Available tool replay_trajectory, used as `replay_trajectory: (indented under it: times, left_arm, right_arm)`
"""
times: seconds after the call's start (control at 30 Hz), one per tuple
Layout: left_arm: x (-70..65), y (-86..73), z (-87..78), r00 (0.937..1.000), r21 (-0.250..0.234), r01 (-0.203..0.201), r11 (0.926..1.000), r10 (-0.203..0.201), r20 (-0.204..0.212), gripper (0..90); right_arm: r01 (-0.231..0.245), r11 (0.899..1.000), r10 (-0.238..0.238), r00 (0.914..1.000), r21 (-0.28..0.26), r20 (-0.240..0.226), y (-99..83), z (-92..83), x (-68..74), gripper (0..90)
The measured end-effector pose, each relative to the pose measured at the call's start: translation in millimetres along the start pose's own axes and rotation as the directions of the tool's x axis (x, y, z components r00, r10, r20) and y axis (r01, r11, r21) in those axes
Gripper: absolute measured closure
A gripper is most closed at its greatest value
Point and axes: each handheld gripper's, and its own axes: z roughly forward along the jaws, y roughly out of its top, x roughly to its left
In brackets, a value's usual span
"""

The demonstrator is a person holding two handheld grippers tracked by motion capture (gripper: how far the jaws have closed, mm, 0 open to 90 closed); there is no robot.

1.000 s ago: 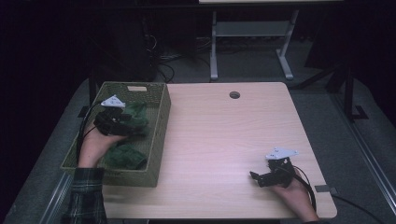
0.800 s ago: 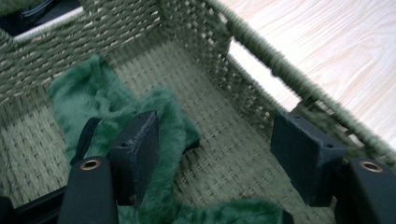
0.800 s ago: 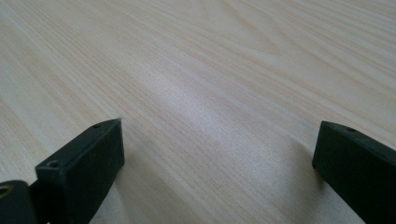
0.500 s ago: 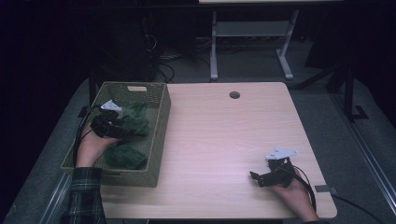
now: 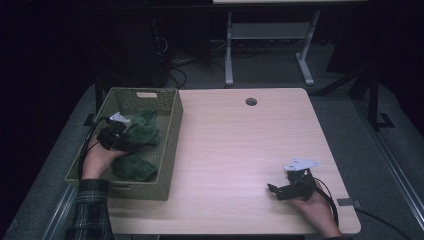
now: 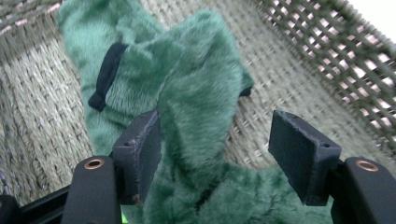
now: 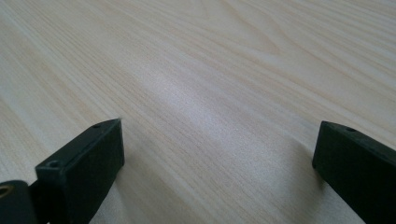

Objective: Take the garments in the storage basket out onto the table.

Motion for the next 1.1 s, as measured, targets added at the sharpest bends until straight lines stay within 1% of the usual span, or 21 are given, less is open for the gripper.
replay_trajectory:
  times: [0.23, 0.3, 0.37, 0.4, 0.5, 0.63, 0.73, 0.87, 0.93, 1.0, 1.1]
  left_arm:
    - [3.8, -4.7, 10.9, 1.0000, 0.044, 0.005, 0.9990, -0.005, 0.001, 33.6]
    - [4.6, -6.2, 15.0, 0.9999, 0.055, 0.013, 0.9984, -0.013, 0.003, 33.6]
    - [5.2, -7.7, 18.5, 1.0000, 0.084, 0.007, 0.9964, -0.007, -0.004, 33.6]
    - [5.3, -8.6, 19.9, 0.9999, 0.088, 0.013, 0.9960, -0.013, -0.004, 33.6]
    - [6.8, -10.0, 21.1, 0.9998, 0.107, 0.018, 0.9941, -0.016, -0.013, 35.8]
    - [7.9, -11.6, 22.0, 0.9995, 0.114, 0.030, 0.9930, -0.029, -0.010, 39.7]
    - [8.9, -12.4, 22.4, 0.9994, 0.125, 0.033, 0.9916, -0.034, 0.000, 43.8]
    - [9.3, -12.4, 20.5, 0.9991, 0.123, 0.039, 0.9917, -0.041, 0.011, 57.0]
    - [9.8, -12.3, 19.4, 0.9984, 0.117, 0.046, 0.9921, -0.050, 0.029, 65.6]
    - [10.1, -12.0, 18.4, 0.9977, 0.116, 0.049, 0.9920, -0.054, 0.041, 71.0]
    - [11.2, -11.3, 16.8, 0.9947, 0.115, 0.081, 0.9901, -0.088, 0.054, 76.2]
  right_arm:
    - [-0.001, 1.000, 0.001, 1.0000, 0.000, 0.000, 0.0, 0.0, 0.1, 1.9]
    - [0.000, 1.000, 0.000, 1.0000, 0.000, 0.000, 0.0, 0.0, 0.0, 1.9]
    - [0.000, 1.000, 0.000, 1.0000, 0.000, 0.000, 0.0, 0.0, 0.0, 1.9]
    - [0.000, 1.000, 0.000, 1.0000, 0.000, 0.000, 0.0, 0.0, 0.0, 1.9]
    - [0.000, 1.000, 0.000, 1.0000, 0.000, 0.000, 0.0, 0.0, 0.0, 1.9]
    - [0.000, 1.000, 0.000, 1.0000, 0.000, 0.000, 0.0, 0.0, 0.0, 1.9]
    - [0.000, 1.000, 0.000, 1.0000, 0.000, 0.000, 0.0, 0.0, 0.0, 1.9]
    - [0.000, 1.000, 0.000, 1.0000, 0.000, 0.000, 0.0, 0.0, 0.0, 1.9]
    - [0.000, 1.000, 0.000, 1.0000, 0.000, 0.000, 0.0, 0.0, 0.0, 1.9]
    - [0.000, 1.000, 0.000, 1.0000, 0.000, 0.000, 0.0, 0.0, 0.1, 1.9]
    - [-0.001, 1.000, 0.001, 1.0000, 0.000, 0.000, 0.0, 0.0, 0.0, 1.9]
